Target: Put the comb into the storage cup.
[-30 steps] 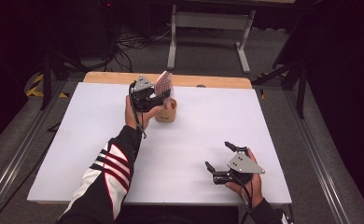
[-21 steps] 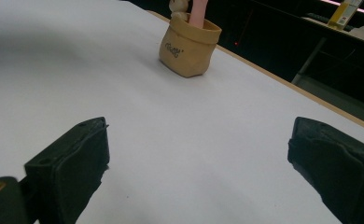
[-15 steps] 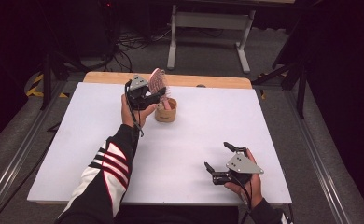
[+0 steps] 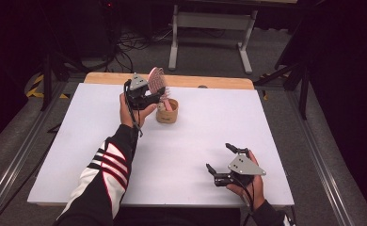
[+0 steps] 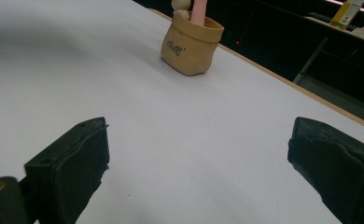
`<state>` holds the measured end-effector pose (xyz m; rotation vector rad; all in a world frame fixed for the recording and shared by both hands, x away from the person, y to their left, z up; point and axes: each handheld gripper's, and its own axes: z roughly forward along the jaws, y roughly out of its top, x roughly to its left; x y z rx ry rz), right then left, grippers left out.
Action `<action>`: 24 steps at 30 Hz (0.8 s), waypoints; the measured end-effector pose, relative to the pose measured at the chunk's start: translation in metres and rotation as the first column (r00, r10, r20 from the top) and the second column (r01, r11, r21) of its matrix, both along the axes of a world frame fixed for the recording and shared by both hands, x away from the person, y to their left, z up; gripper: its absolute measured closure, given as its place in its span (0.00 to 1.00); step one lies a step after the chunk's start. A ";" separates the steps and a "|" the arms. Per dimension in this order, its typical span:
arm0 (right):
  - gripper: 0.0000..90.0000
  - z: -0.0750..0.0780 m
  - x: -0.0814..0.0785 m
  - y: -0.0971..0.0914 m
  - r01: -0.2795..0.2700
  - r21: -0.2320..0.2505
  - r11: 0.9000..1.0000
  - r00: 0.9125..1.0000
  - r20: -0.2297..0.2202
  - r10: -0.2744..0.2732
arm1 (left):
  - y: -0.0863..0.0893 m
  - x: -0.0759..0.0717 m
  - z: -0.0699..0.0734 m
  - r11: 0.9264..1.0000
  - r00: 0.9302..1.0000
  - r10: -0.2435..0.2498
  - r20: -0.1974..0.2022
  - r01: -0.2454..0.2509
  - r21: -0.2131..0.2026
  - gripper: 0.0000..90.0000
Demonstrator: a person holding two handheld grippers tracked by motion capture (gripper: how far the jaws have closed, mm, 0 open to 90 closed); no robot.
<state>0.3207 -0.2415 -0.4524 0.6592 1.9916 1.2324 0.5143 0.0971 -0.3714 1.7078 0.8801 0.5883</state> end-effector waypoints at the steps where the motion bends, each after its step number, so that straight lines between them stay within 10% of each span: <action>1: 0.07 0.000 0.000 0.000 0.001 -0.002 1.000 1.000 0.000 -0.001 | 0.001 0.000 0.000 1.000 1.000 0.004 0.001 -0.004 -0.002 0.55; 24: 0.07 0.000 0.000 0.001 -0.001 0.001 1.000 1.000 0.002 0.001 | 0.024 0.010 -0.009 0.998 0.997 0.054 -0.049 -0.055 -0.023 0.56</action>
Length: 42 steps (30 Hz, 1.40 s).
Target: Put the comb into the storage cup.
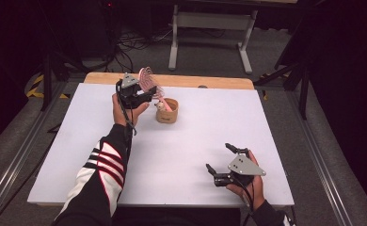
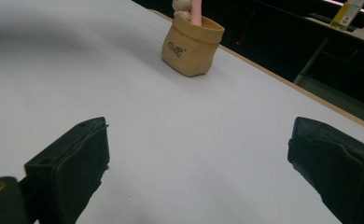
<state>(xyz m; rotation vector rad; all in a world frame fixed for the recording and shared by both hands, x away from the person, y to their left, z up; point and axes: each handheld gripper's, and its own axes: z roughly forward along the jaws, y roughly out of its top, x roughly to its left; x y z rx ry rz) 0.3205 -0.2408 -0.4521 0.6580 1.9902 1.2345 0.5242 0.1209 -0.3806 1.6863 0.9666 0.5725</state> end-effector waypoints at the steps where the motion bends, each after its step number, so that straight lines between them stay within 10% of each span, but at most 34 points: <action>1: 0.07 0.000 0.000 0.000 0.000 0.000 1.000 1.000 -0.001 0.000 | 0.001 0.000 0.000 1.000 1.000 0.004 -0.004 -0.004 0.001 0.56; 42: 0.07 0.000 0.000 0.000 -0.001 -0.003 1.000 1.000 0.001 0.001 | 0.015 -0.001 0.004 0.999 0.999 0.042 0.023 -0.042 0.006 0.42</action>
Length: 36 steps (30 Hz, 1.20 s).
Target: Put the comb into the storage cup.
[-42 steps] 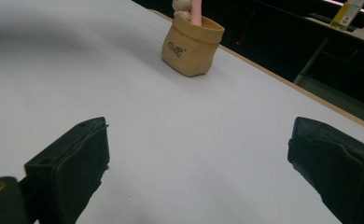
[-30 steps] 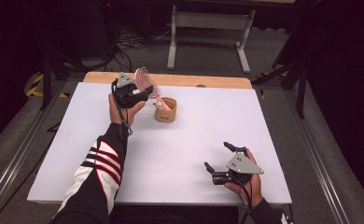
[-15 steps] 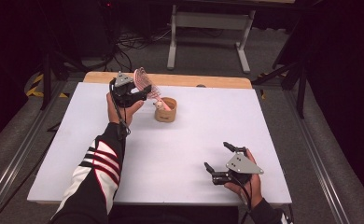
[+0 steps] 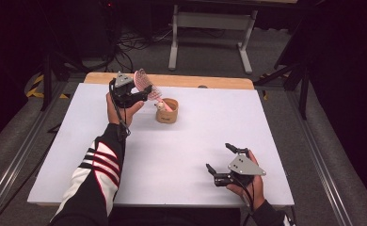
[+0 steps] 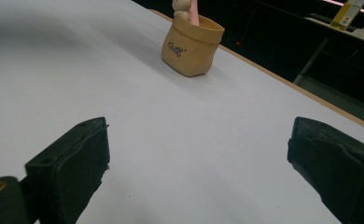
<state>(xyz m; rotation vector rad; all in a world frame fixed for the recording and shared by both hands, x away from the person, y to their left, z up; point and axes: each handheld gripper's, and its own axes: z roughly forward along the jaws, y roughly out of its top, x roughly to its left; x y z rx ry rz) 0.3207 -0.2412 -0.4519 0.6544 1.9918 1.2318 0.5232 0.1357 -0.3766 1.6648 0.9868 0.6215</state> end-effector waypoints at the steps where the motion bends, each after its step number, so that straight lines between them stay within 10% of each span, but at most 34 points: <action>1: 0.07 0.000 0.000 0.000 0.000 -0.001 1.000 1.000 0.000 0.000 | 0.000 0.000 0.000 1.000 1.000 0.000 0.000 0.000 0.000 0.42; 36: 0.07 -0.001 0.000 0.001 0.000 -0.001 1.000 1.000 -0.005 0.000 | 0.003 -0.006 0.009 0.998 0.999 -0.026 0.035 0.024 0.057 0.12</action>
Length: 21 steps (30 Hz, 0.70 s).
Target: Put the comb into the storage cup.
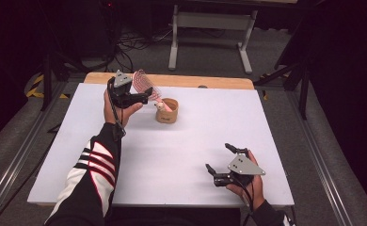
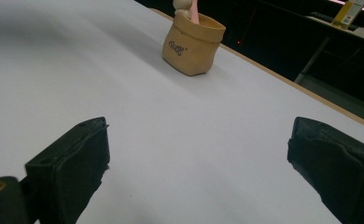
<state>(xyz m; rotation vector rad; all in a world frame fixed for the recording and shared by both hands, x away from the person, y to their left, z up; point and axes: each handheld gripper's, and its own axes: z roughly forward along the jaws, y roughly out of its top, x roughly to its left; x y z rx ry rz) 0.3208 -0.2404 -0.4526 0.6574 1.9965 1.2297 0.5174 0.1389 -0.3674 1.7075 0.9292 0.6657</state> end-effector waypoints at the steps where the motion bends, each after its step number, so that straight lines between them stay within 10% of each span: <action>1: 0.07 0.000 0.000 0.000 0.000 -0.001 1.000 1.000 0.000 0.000 | 0.000 0.000 0.000 1.000 1.000 -0.005 0.004 0.005 0.003 0.10; 21: 0.07 0.001 0.000 -0.001 0.006 0.006 1.000 1.000 0.007 -0.006 | 0.003 -0.011 0.006 0.999 0.997 -0.030 0.066 0.027 0.047 0.06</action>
